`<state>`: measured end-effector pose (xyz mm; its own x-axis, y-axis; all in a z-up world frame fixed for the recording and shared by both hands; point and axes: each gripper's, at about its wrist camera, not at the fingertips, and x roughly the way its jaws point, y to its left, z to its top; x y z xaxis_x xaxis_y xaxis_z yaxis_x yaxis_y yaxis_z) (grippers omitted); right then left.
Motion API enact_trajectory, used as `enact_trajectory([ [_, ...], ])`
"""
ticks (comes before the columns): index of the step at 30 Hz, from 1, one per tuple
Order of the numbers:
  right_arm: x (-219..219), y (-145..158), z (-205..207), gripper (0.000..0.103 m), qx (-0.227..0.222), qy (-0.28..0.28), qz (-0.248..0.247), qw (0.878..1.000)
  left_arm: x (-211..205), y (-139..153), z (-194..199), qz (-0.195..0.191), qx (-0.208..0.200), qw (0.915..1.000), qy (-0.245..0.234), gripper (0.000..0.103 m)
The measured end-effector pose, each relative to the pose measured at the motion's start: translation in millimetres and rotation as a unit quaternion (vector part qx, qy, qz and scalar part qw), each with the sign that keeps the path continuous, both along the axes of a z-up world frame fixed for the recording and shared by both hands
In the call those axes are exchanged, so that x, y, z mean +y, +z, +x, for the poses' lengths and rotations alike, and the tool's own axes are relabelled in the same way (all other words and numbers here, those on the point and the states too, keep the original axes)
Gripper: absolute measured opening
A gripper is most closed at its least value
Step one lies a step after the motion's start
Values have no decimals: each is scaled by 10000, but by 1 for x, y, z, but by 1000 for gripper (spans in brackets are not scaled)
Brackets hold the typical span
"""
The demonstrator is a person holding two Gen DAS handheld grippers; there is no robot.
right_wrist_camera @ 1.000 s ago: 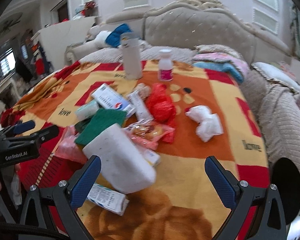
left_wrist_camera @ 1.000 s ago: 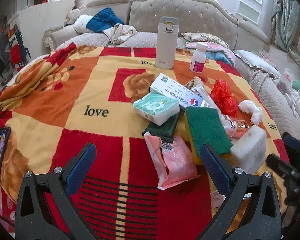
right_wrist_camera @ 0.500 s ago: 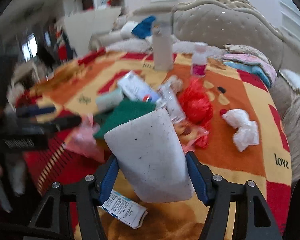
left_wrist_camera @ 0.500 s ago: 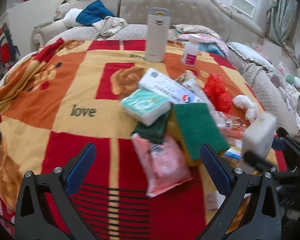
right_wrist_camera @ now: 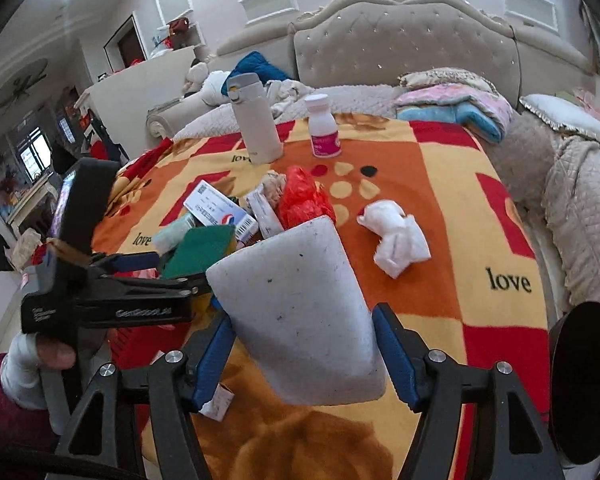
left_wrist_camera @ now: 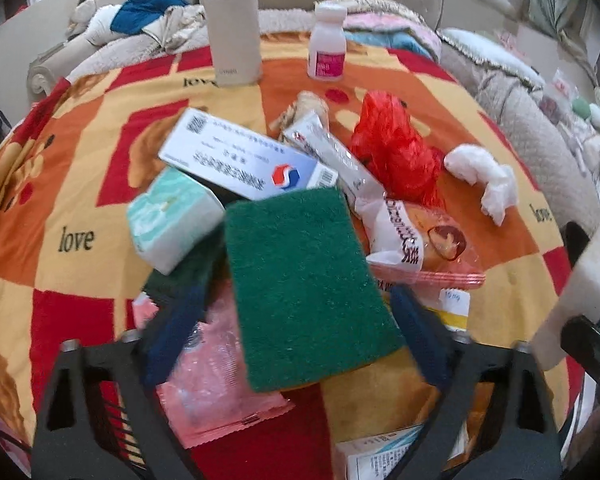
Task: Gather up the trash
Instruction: 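Grasp the green scouring pad with the left tool while the right holds the block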
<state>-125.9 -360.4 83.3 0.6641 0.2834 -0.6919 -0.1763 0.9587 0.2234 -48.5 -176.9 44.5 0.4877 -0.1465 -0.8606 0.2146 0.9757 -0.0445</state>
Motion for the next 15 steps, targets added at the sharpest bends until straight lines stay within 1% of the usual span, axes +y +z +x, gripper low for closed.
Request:
enact_trajectory([
  [1, -2, -1, 0, 66, 12, 2, 21, 10000, 1, -3, 1, -38, 128, 9999, -3, 66],
  [2, -3, -3, 0, 66, 19, 7, 38, 10000, 3, -5, 2, -73, 166, 9998, 20, 66],
  [4, -5, -3, -1, 66, 16, -5, 52, 10000, 9, 0, -2, -201, 92, 9997, 50, 63],
  [10, -18, -3, -5, 66, 20, -186, 103, 9998, 7, 28, -18, -258, -237, 9994, -76, 62],
  [15, -35, 1, -13, 66, -4, -379, 102, 9992, -17, 50, -30, -314, -415, 9979, -375, 62],
])
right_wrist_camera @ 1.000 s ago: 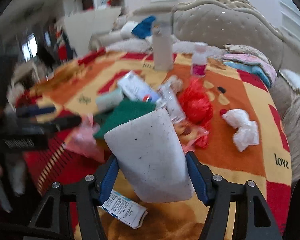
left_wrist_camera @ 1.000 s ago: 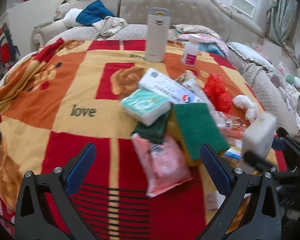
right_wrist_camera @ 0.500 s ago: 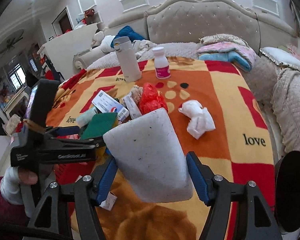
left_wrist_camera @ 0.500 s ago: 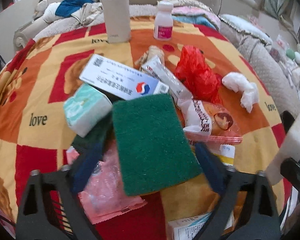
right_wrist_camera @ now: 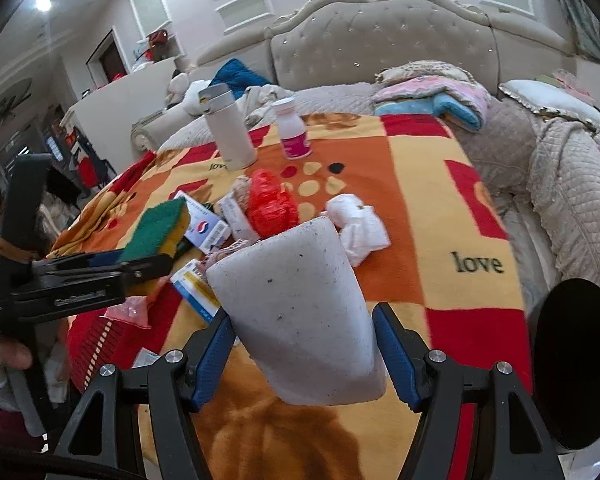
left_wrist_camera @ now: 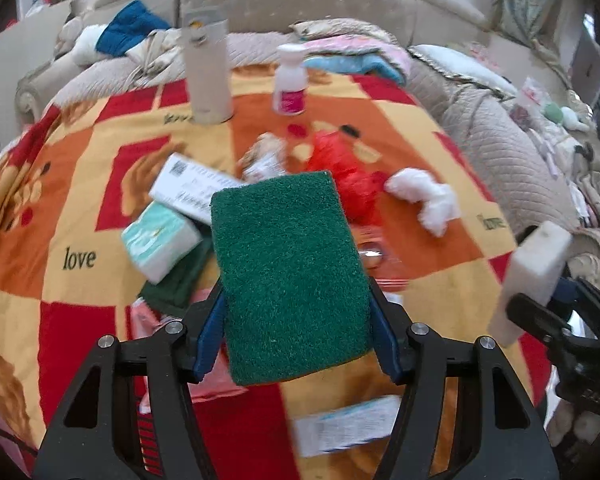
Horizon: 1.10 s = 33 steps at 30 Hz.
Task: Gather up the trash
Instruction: 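Grasp the green scouring pad with the left tool while the right holds the block, then carry pad and block to the black bin and open both tools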
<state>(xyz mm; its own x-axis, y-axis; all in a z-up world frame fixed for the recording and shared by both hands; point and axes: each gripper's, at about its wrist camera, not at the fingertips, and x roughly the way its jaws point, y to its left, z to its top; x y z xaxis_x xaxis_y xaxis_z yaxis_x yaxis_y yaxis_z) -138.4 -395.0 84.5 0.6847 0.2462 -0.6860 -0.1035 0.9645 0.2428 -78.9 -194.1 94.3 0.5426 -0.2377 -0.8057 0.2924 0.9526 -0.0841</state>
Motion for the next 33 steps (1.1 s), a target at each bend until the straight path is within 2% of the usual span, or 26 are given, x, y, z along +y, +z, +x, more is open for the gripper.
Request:
enact_trajectory([
  [10, -49, 4, -26, 66, 13, -534, -150, 9985, -65, 15, -21, -108, -38, 9980, -622, 62],
  [16, -96, 2, -47, 66, 79, -1029, -210, 9944, -115, 15, -36, -112, -3, 9942, -1074, 62],
  [25, -185, -9, -70, 66, 305, -1927, -213, 9806, -203, 11, -52, -406, 309, 9817, -1832, 63],
  [33, -239, -31, -75, 67, 496, -2361, -10, 9705, -264, 0, -49, -793, 545, 9725, -2119, 64],
])
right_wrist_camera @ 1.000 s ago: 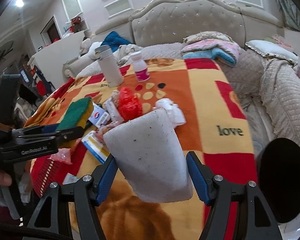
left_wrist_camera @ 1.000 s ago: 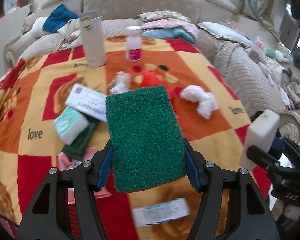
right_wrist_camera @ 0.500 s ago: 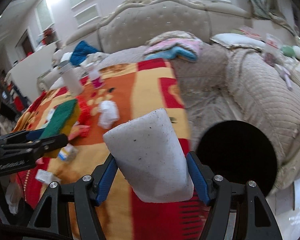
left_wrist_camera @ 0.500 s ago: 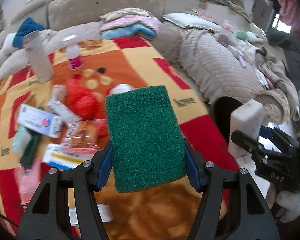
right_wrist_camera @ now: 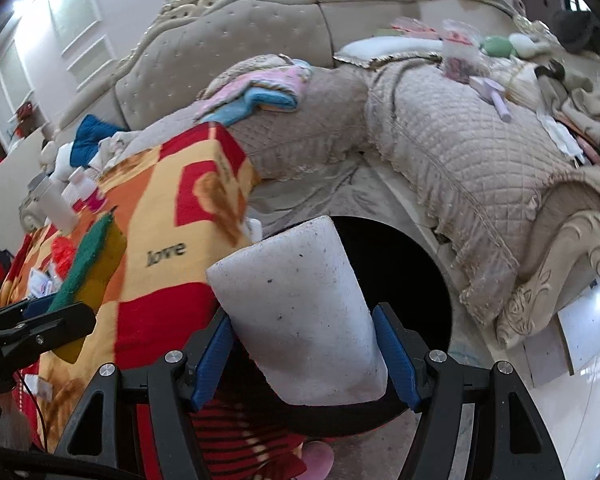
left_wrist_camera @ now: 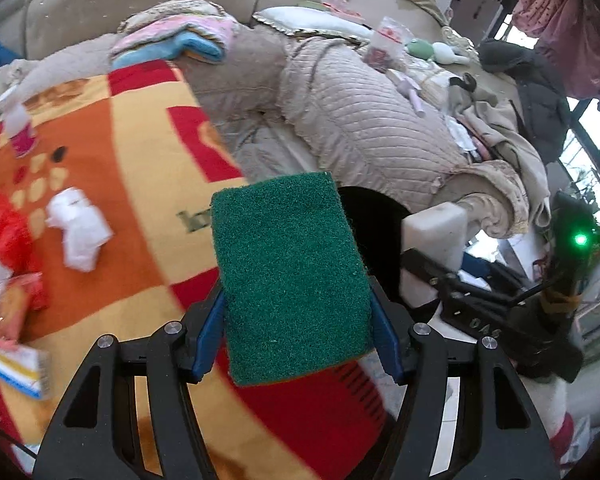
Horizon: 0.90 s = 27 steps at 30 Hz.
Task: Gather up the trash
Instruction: 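Carry pad and block to the black bin and open both tools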
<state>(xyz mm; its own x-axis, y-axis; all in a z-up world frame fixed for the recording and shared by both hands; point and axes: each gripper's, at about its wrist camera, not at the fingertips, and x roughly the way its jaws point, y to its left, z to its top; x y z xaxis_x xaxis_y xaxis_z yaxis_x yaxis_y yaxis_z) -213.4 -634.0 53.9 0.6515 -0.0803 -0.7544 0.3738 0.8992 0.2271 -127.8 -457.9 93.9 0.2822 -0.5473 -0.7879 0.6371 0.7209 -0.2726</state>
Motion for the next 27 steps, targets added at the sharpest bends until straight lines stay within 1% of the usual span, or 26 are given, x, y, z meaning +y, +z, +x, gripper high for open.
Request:
enact_trajectory([
  [1, -1, -2, 3, 67, 6, -18, 21, 10000, -5, -1, 1, -68, 17, 10000, -21, 64],
  [2, -5, -5, 5, 68, 16, -46, 43, 10000, -11, -3, 3, -256, 104, 9996, -34, 65],
  [4, -11, -10, 8, 71, 19, -95, 98, 9999, -19, -6, 6, -502, 317, 9982, -91, 68],
  [5, -14, -13, 8, 78, 17, -102, 142, 9998, -23, -8, 7, -568, 381, 9976, -118, 70],
  [6, -17, -14, 9, 82, 7, -110, 195, 9997, -26, -9, 8, -660, 438, 9967, -166, 73],
  [7, -19, -16, 9, 89, -27, -153, 236, 9996, -28, -10, 8, -714, 463, 9962, -200, 77],
  [8, -20, -17, 8, 92, -59, -206, 260, 9994, -31, -11, 8, -776, 499, 9954, -265, 77],
  [9, -22, -18, 6, 92, -85, -258, 293, 9992, -32, -11, 8, -796, 518, 9950, -304, 78],
  [14, -24, -22, 2, 92, -64, -362, 432, 9984, -20, -15, 11, -640, 541, 9964, -142, 78],
  [17, -17, -24, 4, 92, 16, -297, 381, 9988, -6, -14, 10, -502, 424, 9978, 54, 78],
  [22, 3, -25, 7, 92, 100, -104, 327, 9994, 23, -12, 2, -166, 23, 9995, 256, 78],
  [27, 31, -21, 13, 92, 142, 178, 202, 9995, 58, -5, -7, 141, -423, 9981, 421, 78],
])
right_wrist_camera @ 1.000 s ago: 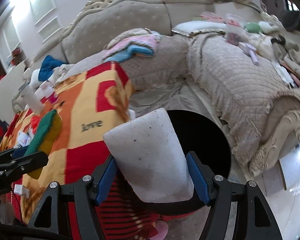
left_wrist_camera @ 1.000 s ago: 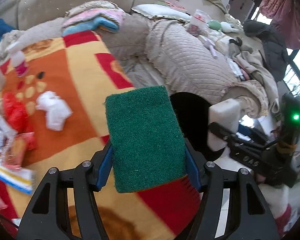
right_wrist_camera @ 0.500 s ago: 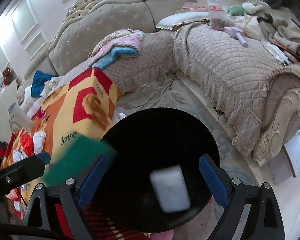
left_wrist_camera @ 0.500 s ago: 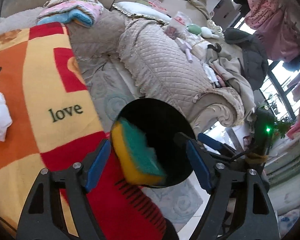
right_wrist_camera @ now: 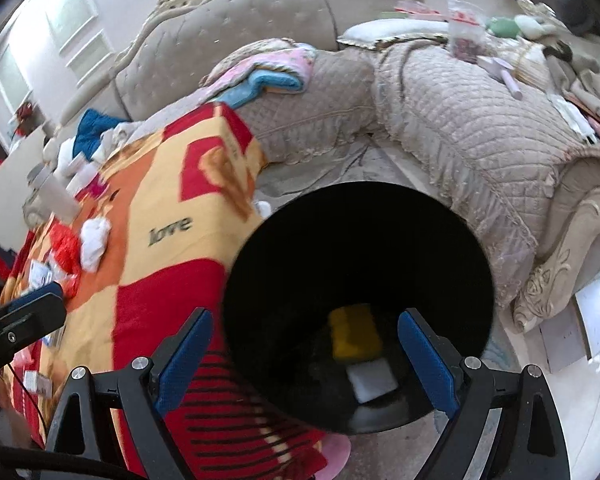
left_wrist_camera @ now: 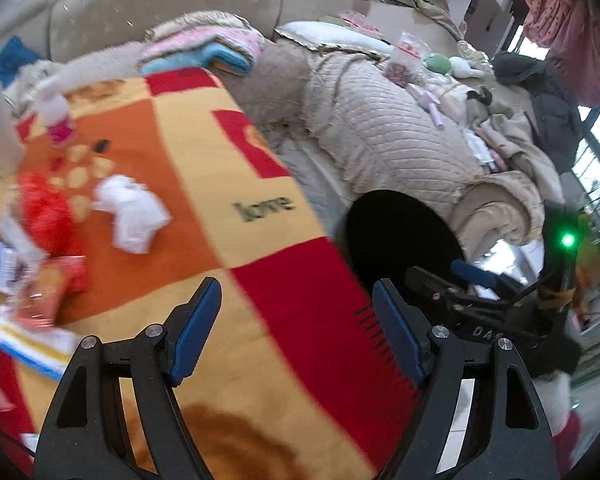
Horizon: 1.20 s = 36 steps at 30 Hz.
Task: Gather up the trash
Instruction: 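Carry pad and block to the black bin and open both tools, then move both empty tools back over the trash on the blanket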
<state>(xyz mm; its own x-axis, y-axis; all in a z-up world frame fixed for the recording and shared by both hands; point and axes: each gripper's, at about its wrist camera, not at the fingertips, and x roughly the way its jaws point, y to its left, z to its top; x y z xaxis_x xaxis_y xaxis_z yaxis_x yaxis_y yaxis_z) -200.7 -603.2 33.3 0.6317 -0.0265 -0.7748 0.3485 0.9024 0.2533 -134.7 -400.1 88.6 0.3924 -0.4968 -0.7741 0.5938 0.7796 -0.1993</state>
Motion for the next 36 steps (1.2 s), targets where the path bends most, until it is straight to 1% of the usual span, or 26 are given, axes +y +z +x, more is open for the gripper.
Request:
enact_trajectory([
  [2, 13, 4, 3, 92, -14, 134, -56, 9999, 19, 3, -2, 121, -142, 9998, 112, 78],
  [7, 50, 15, 12, 92, -98, 510, -141, 9985, 65, 7, 1, 213, -176, 9985, 474, 78],
  [13, 101, 21, 24, 92, -123, 1005, -235, 9946, 124, 12, 4, 353, -330, 9938, 1001, 78],
  [17, 138, 25, 33, 92, -80, 1401, -329, 9896, 164, 11, 5, 377, -332, 9895, 1356, 78],
  [22, 177, 28, 38, 92, -45, 1793, -309, 9833, 207, 7, 7, 321, -250, 9844, 1711, 78],
  [27, 215, 27, 42, 92, 37, 2198, -346, 9749, 250, 1, 9, 343, -154, 9780, 2051, 78],
  [31, 240, 25, 44, 92, 106, 2531, -257, 9670, 283, -6, 14, 315, -8, 9719, 2335, 78],
  [36, 276, 24, 44, 92, 108, 3206, -134, 9471, 324, -18, 19, 270, 212, 9624, 2695, 78],
])
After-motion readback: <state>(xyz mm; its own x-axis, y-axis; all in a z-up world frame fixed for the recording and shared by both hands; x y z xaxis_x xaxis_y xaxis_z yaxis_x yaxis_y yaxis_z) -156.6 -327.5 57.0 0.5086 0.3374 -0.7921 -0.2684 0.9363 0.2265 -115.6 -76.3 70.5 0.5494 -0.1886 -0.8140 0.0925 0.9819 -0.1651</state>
